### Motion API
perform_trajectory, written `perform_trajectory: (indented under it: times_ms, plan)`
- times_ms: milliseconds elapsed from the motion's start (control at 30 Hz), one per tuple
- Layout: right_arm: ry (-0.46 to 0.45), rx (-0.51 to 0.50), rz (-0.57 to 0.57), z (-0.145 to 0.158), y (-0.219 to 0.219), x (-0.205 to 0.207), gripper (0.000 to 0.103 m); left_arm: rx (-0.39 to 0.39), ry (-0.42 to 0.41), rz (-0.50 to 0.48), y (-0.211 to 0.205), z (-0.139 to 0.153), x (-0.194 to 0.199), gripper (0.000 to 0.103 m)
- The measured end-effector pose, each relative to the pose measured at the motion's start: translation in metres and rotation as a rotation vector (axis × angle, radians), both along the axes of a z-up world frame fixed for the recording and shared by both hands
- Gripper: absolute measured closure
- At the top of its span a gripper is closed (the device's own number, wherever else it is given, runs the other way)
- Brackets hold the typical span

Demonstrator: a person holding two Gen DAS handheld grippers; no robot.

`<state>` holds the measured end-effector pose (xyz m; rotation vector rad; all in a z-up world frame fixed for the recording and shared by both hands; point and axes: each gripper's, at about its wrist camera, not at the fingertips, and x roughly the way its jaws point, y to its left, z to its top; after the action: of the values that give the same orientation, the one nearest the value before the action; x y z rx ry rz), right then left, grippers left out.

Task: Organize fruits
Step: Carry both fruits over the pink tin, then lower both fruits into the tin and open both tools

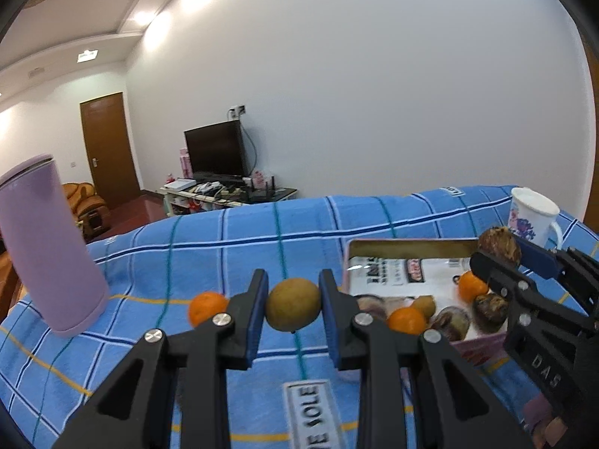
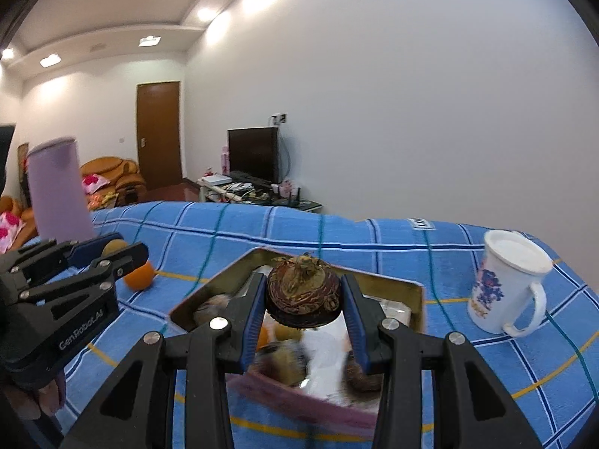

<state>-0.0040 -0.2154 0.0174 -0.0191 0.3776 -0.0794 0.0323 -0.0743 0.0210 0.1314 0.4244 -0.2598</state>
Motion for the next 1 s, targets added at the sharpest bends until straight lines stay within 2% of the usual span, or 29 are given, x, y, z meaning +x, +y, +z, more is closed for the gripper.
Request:
perform_trajectory:
  times_ms: [300,433,700,1000]
  plan:
    - [-0.022,0.045,-0.116,0.008,-0.050,0.002,0.061,-0.025,-0.003,-0.067,-0.036,0.005,0.012,0.074]
    - [-0.001,0.104,-0.135,0.007,-0.065,0.006,0.061,-0.020,0.021,-0.100,-0.058,0.002,0.021,0.074]
    - [0.068,0.122,-0.132,-0.003,-0.068,0.025,0.061,0.003,0.093,-0.122,-0.095,-0.007,0.043,0.074]
    - [0.120,0.147,-0.107,-0.011,-0.067,0.040,0.061,0.046,0.140,-0.105,-0.104,-0.023,0.056,0.074]
